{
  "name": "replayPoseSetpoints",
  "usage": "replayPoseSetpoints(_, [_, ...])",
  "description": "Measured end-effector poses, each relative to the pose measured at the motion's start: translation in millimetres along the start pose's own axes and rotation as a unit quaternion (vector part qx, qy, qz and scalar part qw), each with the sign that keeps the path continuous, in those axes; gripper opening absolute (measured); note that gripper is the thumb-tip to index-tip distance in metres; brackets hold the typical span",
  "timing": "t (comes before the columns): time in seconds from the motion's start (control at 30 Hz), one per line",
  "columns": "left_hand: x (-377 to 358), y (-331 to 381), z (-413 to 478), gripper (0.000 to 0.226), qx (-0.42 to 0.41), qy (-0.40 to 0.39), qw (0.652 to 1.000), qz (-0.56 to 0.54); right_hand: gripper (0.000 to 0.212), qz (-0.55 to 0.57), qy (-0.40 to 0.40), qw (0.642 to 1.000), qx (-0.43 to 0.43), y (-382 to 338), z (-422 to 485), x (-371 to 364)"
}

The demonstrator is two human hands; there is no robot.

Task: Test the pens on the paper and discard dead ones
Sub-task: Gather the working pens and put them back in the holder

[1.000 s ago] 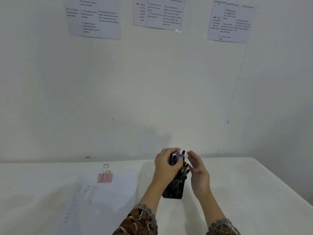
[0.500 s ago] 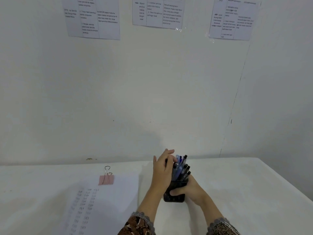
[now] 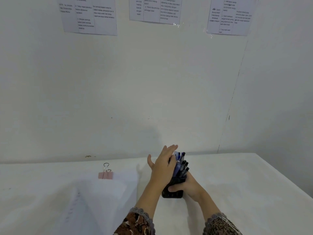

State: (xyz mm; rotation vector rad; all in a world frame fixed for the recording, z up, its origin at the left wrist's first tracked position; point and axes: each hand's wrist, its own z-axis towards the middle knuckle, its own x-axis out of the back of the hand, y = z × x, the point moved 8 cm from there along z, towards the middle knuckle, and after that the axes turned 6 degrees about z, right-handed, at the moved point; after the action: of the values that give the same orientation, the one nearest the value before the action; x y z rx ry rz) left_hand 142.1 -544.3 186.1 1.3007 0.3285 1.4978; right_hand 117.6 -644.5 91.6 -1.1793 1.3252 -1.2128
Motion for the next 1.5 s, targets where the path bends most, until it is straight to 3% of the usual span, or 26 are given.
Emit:
replayPoseSetpoints(0.17, [-0.5,14.8,4.3,0.042,0.023,0.004,0.999,0.04,0.082,-0.012,-0.003,1.0,-0.003,-0.7,-0.6,-0.9])
replayPoseSetpoints(0.33, [-3.5,20.6,10.9,0.03,0.029,0.013,0.998,0.062,0.076,-0.011,0.002,1.0,-0.005,2.7,0.7,3.2])
replayPoseSetpoints(0.4, [-3.9,12.4,8.3,0.022,0.024,0.018,0.999,0.023,0.072,0.001,0.0,1.0,0.003,2.1,0.6,2.1])
replayPoseSetpoints(0.5, [-0.4,4.9,4.9,0.04,0.019,0.003,0.999,-0.041,0.076,-0.002,0.0,1.0,0.006,3.0,2.7,1.5])
replayPoseSetpoints(0.63, [-0.6,7.1,6.0,0.056,-0.025,-0.029,0.988,0.148,0.079,-0.009,0.008,1.0,-0.012,7.8,3.1,2.6])
replayPoseSetpoints(0.7, [-0.4,8.7,5.7,0.061,-0.037,-0.033,0.985,0.166,0.08,-0.012,0.01,1.0,-0.016,8.9,3.2,2.7])
replayPoseSetpoints(0.8, [-6.9,4.5,8.6,0.046,-0.015,-0.109,0.969,0.223,0.084,-0.013,0.01,1.0,-0.018,9.3,3.1,3.4])
replayPoseSetpoints(0.87, [-4.2,1.7,9.4,0.05,-0.019,-0.091,0.967,0.239,0.086,-0.008,0.011,1.0,-0.013,7.3,2.1,1.9])
replayPoseSetpoints(0.97, [1.2,1.9,-3.5,0.07,-0.013,-0.029,0.99,0.134,0.088,0.015,0.006,1.0,0.008,2.8,0.3,-2.1])
replayPoseSetpoints(1.07, [-9.9,-5.8,-7.9,0.059,0.028,-0.032,0.999,-0.019,0.088,0.024,0.002,1.0,0.014,0.3,-1.4,-3.9])
replayPoseSetpoints(1.23, [-15.6,-17.3,-9.2,0.069,0.091,-0.013,0.966,-0.24,0.092,0.024,0.004,0.999,0.023,-1.6,-3.9,-6.8])
replayPoseSetpoints(1.5, [-18.8,-39.0,-25.8,0.082,0.116,-0.023,0.939,-0.324,0.087,0.037,0.012,0.999,0.013,0.2,-0.5,-11.0])
